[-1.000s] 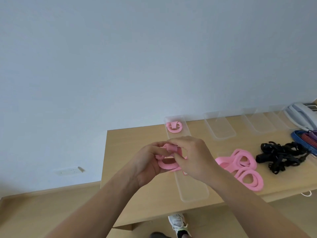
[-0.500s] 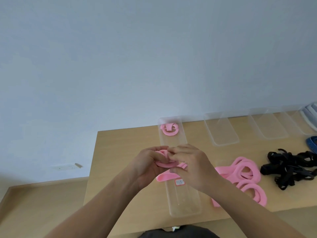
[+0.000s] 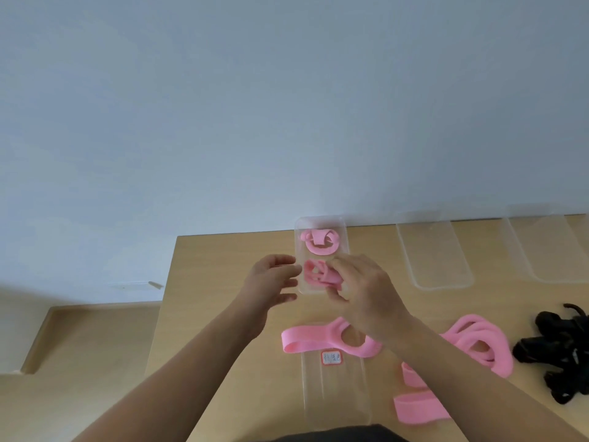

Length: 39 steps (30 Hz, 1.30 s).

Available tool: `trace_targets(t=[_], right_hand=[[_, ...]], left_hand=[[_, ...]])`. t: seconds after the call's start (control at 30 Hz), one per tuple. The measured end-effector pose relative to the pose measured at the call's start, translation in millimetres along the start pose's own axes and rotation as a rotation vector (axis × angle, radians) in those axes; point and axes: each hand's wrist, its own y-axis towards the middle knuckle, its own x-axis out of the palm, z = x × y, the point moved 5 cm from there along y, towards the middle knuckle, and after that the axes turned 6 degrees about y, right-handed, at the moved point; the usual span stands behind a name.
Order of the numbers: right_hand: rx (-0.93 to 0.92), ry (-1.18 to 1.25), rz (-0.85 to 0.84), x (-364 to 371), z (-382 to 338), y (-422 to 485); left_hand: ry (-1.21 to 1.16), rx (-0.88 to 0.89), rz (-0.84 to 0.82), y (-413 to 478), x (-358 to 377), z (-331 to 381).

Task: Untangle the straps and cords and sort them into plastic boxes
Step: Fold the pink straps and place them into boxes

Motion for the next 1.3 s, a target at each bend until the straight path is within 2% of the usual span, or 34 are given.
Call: trace_targets(t=[0.1, 0.2, 0.37, 0.7, 0.87, 0.97, 1.03, 1.13, 1.2, 1.3], right_hand=[[-0.047, -0.143, -0.100, 17.9, 17.0, 18.9], [-0.069, -0.217, -0.178, 34.0, 27.6, 32.0], [-0.073, -0.289, -0.265, 53.2, 42.0, 43.7], [0.020, -0.263, -0.399, 66.1, 50.8, 48.5], [0.100, -0.169, -0.350, 48.6, 45.9, 50.7], [0.172, -0.139, -0.259, 32.2, 43.9, 49.1], [0.236, -0.134, -0.133, 18.6, 41.7, 40.5], [0.320, -0.160, 0.002, 4.0, 34.9, 6.7], [0.404, -0.188, -0.051, 4.8, 31.7, -21.2], [0.564, -0.315, -0.368, 21.2, 35.1, -57.7]], left_hand=[[0.116, -0.015, 0.152, 18.2, -3.9, -12.4], [0.168, -0.039, 0.169, 30.3, 2.8, -24.7], [0.091, -0.056, 0.168, 40.9, 8.4, -35.2], [0.052, -0.029, 0.138, 46.1, 5.3, -39.2], [0.140, 0.042, 0.203, 36.5, -3.0, -40.0], [0.250, 0.093, 0.235, 26.9, -7.9, -40.1], [0.355, 0.142, 0.227, 20.0, -9.4, -40.5], [0.576, 0.263, 0.206, 8.1, -6.5, -43.7], [0.760, 0.349, 0.175, 0.9, 0.0, -49.3], [1.020, 0.471, 0.081, -6.1, 15.3, -59.4]])
